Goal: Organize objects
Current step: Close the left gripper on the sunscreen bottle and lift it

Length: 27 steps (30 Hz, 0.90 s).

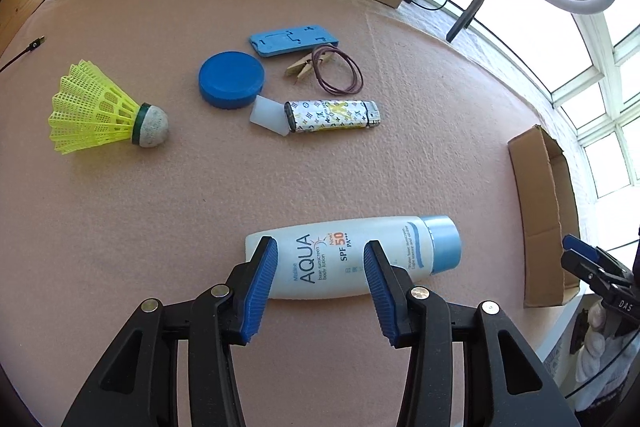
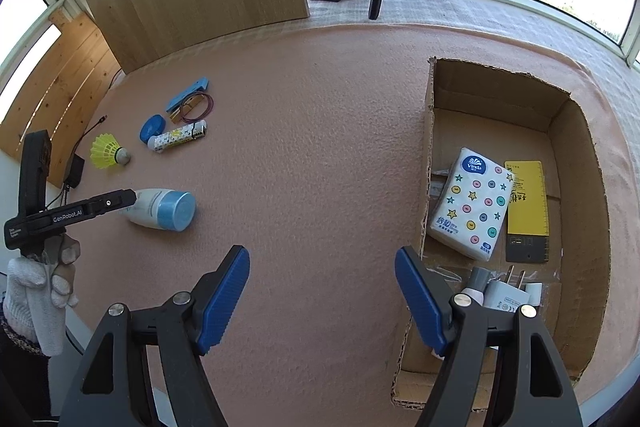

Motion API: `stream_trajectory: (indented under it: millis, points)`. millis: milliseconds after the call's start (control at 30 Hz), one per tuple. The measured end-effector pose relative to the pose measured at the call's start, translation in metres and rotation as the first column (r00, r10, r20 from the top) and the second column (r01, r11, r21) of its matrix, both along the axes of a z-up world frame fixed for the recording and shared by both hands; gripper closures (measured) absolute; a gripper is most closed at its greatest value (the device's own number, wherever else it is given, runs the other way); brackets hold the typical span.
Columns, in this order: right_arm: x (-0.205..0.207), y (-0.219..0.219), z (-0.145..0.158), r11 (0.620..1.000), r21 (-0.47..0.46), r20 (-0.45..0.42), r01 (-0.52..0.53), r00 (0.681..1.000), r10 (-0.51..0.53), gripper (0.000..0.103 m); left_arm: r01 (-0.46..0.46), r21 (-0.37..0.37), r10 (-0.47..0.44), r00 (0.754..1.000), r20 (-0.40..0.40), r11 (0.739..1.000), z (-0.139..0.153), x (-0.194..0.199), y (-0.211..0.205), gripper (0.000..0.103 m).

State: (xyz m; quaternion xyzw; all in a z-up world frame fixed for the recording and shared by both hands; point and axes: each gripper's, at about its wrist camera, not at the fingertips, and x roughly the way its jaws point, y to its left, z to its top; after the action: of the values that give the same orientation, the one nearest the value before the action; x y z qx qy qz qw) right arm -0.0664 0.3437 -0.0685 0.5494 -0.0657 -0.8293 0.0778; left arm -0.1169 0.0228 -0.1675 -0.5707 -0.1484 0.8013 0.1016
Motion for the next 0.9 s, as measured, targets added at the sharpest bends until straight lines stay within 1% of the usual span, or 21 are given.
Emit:
stream_trajectory:
  millis: [133,267,433,500,633,767,800,867,900]
  points:
    - [0.001,0.001,-0.002,1.000,-0.006,0.007,0.002,1.000,-0.002,0.031,0.088,0.019,-0.088,0.996,0.001,0.996,0.000,0.011,0.041,0.055]
    - [0.002,0.001,-0.004,1.000,-0.018,0.013,0.003,1.000,-0.003,0.031,0.178,0.066,-0.179,0.984,0.007,0.982,0.000,0.021,0.080,0.055]
    - [0.001,0.000,-0.005,1.000,-0.030,0.017,0.002,1.000,-0.001,0.031,0.247,0.078,-0.248,0.969,0.011,0.966,0.002,0.028,0.112,0.054]
    - [0.000,-0.002,-0.005,0.999,-0.039,0.017,-0.001,1.000,0.001,0.031,0.249,0.043,-0.249,0.968,0.002,0.968,0.004,0.031,0.115,0.054]
    - [-0.007,-0.007,-0.005,0.998,-0.062,0.018,-0.008,1.000,0.009,0.031,0.213,0.040,-0.213,0.977,-0.003,0.976,0.007,0.030,0.103,0.053]
    - [-0.022,-0.014,-0.007,0.992,-0.123,0.030,-0.021,0.999,0.025,0.031,0.174,0.032,-0.173,0.985,-0.013,0.984,0.009,0.024,0.086,0.052]
    - [-0.028,-0.017,-0.008,0.990,-0.139,0.034,-0.027,0.999,0.032,0.031,0.167,0.028,-0.166,0.986,-0.019,0.986,0.010,0.022,0.083,0.051]
    - [-0.039,-0.024,-0.012,0.983,-0.178,0.056,-0.039,0.997,0.050,0.031,0.148,0.028,-0.148,0.989,-0.033,0.989,0.012,0.019,0.079,0.042]
    - [-0.045,-0.028,-0.014,0.978,-0.201,0.065,-0.051,0.996,0.065,0.031,0.143,0.032,-0.142,0.989,-0.039,0.989,0.014,0.017,0.076,0.041]
